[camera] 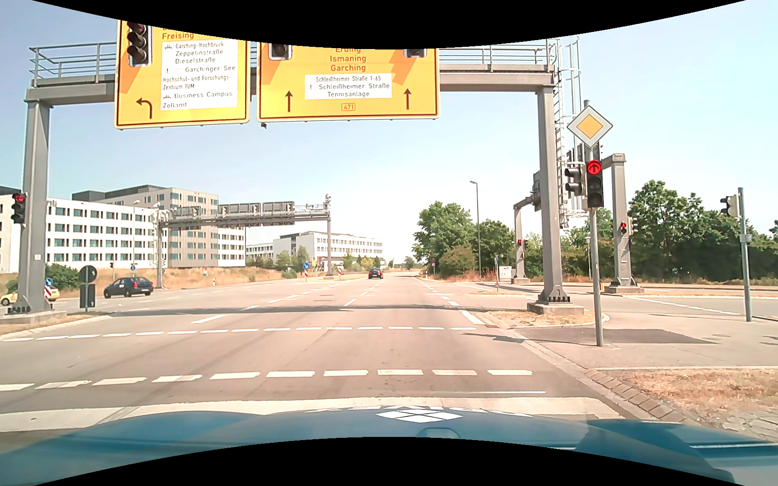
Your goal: Follow the waypoints while adhering to traffic rules and regulations
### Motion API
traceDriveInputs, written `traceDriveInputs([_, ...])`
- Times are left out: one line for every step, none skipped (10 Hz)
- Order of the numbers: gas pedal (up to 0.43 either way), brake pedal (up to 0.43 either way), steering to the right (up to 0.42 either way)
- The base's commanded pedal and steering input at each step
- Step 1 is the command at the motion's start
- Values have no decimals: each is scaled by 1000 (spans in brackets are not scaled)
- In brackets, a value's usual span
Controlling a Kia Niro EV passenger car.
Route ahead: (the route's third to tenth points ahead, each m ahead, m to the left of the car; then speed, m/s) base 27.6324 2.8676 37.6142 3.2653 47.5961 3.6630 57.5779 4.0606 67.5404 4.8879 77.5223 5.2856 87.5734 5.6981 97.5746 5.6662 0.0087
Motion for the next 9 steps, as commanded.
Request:
traceDriveInputs([0,293,2])
traceDriveInputs([0,293,2])
traceDriveInputs([0,293,2])
traceDriveInputs([0,293,2])
traceDriveInputs([0,293,2])
traceDriveInputs([0,293,2])
traceDriveInputs([0,287,2])
traceDriveInputs([0,293,2])
traceDriveInputs([0,293,2])
